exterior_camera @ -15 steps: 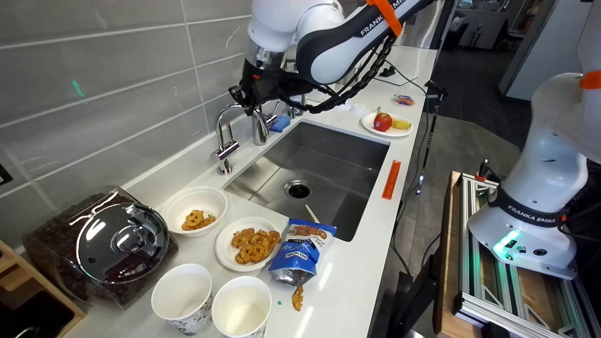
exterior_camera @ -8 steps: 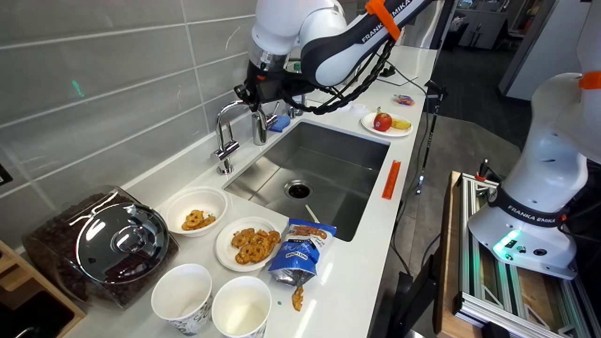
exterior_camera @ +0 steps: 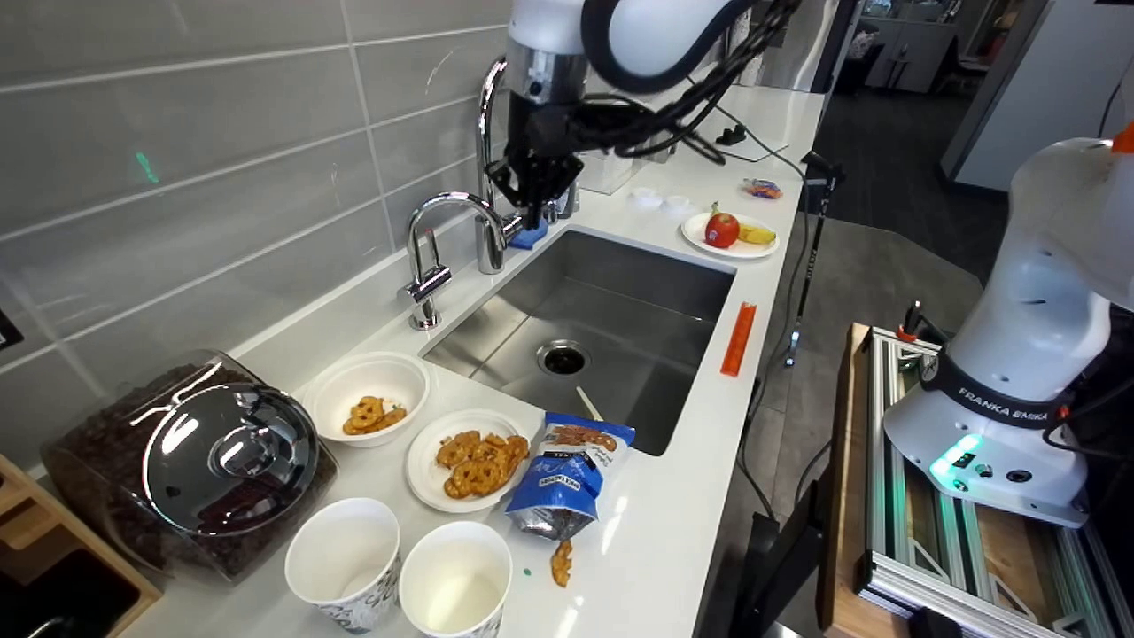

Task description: Move the faucet on the left to the right.

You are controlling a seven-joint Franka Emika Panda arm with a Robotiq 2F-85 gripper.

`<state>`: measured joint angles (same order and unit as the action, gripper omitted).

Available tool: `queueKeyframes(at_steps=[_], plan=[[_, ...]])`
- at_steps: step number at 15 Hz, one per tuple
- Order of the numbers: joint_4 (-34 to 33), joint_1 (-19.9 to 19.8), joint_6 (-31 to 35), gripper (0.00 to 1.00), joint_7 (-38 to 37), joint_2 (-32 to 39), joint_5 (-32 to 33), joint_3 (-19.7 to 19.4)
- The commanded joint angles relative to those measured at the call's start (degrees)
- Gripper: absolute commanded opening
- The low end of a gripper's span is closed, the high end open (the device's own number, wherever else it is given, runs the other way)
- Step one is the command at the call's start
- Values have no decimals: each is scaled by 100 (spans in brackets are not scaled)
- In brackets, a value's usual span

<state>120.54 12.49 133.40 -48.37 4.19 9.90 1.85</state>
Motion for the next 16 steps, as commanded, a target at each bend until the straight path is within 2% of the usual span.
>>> queueKeyframes(at_steps=[1, 5, 9, 11, 14, 15, 16], plan=[[511, -233, -1623, 41, 713, -1285, -1169, 238], [362, -402, -3454, 71, 1679, -2200, -1714, 189], [250, -605, -4506, 100, 2877, -2828, -1692, 139], [146, -667, -4935, 100, 3511, -2984, -1508, 118], [100, -737, -4679, 100, 4366, -3196, -1056, 129], [102, -778, -4453, 100, 4430, -3224, -1075, 91], [65, -808, -4677, 100, 4097, -3117, -1210, 190]])
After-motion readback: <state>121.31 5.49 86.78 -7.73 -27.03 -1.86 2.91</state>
